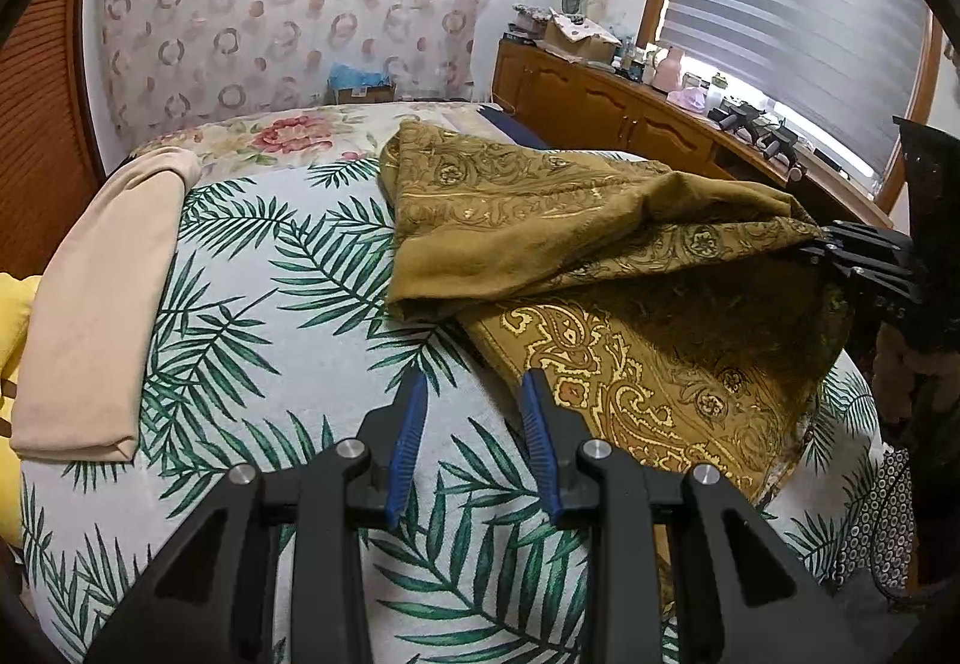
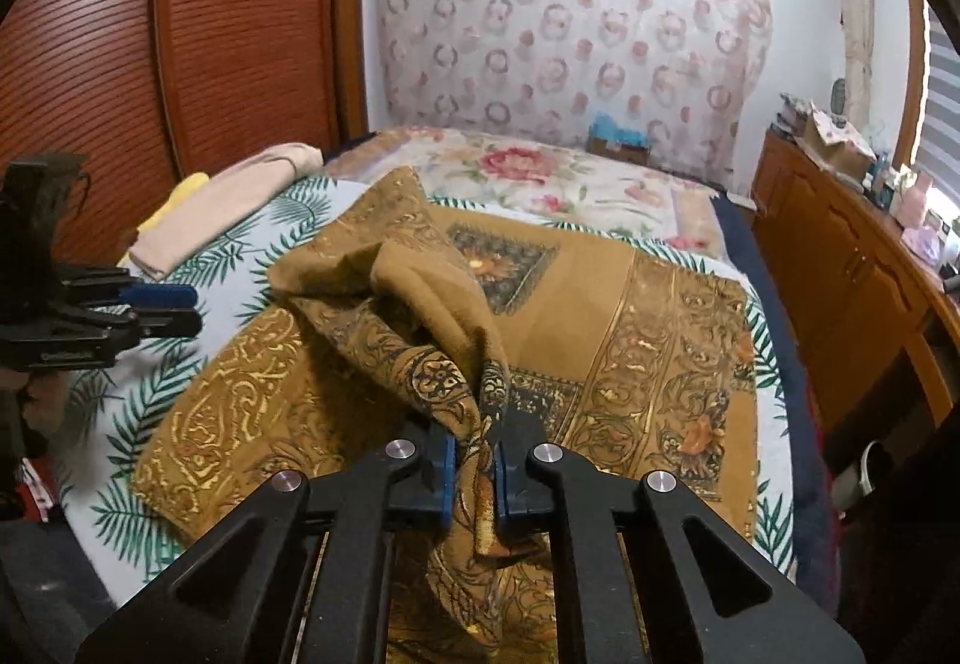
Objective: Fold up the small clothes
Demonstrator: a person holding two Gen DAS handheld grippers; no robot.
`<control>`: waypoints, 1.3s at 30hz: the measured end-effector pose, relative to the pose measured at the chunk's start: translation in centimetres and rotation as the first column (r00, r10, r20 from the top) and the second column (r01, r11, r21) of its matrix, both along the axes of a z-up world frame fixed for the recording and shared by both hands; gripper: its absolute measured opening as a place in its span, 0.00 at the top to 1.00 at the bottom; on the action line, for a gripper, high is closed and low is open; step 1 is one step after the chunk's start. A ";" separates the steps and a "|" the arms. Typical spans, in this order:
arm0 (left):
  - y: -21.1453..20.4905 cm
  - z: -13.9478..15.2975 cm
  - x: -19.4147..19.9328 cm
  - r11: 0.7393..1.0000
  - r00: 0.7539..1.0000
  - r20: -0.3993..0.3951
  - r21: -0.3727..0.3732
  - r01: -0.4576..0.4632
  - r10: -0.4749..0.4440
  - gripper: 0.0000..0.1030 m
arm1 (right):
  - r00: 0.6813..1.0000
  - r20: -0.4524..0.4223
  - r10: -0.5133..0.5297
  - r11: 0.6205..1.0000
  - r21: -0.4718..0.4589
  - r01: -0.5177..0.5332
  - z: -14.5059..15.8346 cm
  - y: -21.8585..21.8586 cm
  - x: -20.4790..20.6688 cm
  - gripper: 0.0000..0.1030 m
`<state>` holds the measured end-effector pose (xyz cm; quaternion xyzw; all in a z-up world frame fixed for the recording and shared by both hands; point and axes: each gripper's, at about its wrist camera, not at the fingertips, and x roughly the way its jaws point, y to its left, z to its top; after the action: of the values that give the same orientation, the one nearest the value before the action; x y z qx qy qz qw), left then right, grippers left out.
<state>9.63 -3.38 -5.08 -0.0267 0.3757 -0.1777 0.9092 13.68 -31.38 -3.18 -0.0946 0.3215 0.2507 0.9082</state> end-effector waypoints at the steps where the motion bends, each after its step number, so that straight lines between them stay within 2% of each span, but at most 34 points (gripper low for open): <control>1: 0.0 0.0 0.0 1.000 1.000 0.001 0.000 0.000 0.000 0.70 | 1.000 0.006 0.003 1.000 -0.005 -0.003 0.1 -0.1 -0.1 0.94; 6: 0.0 0.3 -0.1 1.000 1.000 0.008 0.000 0.003 -0.003 0.70 | 0.999 0.030 -0.011 1.000 -0.006 0.011 1.0 -1.0 -0.7 0.94; 11: -0.4 0.6 -0.3 1.000 1.000 0.018 -0.006 0.007 -0.007 0.70 | 0.995 0.042 -0.087 0.996 -0.008 0.088 1.5 -3.7 -0.8 0.94; 16: -0.6 1.0 -0.4 1.000 0.999 0.033 -0.010 0.011 -0.011 0.70 | 0.981 -0.021 -0.192 0.980 -0.050 0.191 -0.8 -6.9 0.1 0.94; 19: -0.9 1.3 -0.4 1.000 0.999 0.040 -0.006 0.010 -0.010 0.70 | 0.976 -0.067 -0.209 0.976 -0.076 0.203 -2.3 -7.6 0.5 0.94; 23: -1.1 1.5 -0.5 1.000 0.999 0.048 -0.001 0.004 -0.004 0.70 | 0.974 -0.062 -0.216 0.974 -0.083 0.210 -2.4 -7.7 0.6 0.80; 25: -1.2 1.7 -0.6 1.000 0.999 0.054 0.001 0.003 -0.003 0.70 | 0.977 -0.048 -0.209 0.976 -0.071 0.205 -1.8 -7.6 0.3 0.67; 26: -1.2 1.8 -0.6 1.000 0.998 0.058 0.001 0.003 -0.003 0.70 | 0.979 -0.038 -0.201 0.978 -0.058 0.199 -1.4 -7.7 -0.1 0.54; 27: -1.2 1.9 -0.6 1.000 0.998 0.061 0.001 0.003 -0.003 0.70 | 0.981 -0.025 -0.193 0.980 -0.043 0.192 -0.9 -7.7 -0.4 0.51; 29: -1.4 2.1 -0.7 1.000 0.998 0.068 0.003 0.005 -0.005 0.70 | 0.983 -0.012 -0.182 0.983 -0.022 0.182 -0.1 -7.7 -0.9 0.50; 33: -1.7 2.4 -0.9 1.000 0.997 0.077 0.009 0.009 -0.010 0.70 | 0.992 0.028 -0.122 0.991 0.054 0.120 2.0 -7.2 -1.8 0.35; 39: -1.8 2.7 -1.2 1.000 0.996 0.087 0.019 0.009 -0.010 0.70 | 0.997 0.057 -0.044 0.999 0.032 0.042 3.0 -3.7 -0.5 0.34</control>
<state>8.46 -5.20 -2.33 -0.0088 0.3373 -0.1795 0.9241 13.22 -35.12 -0.20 -0.0810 0.2935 0.2333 0.9235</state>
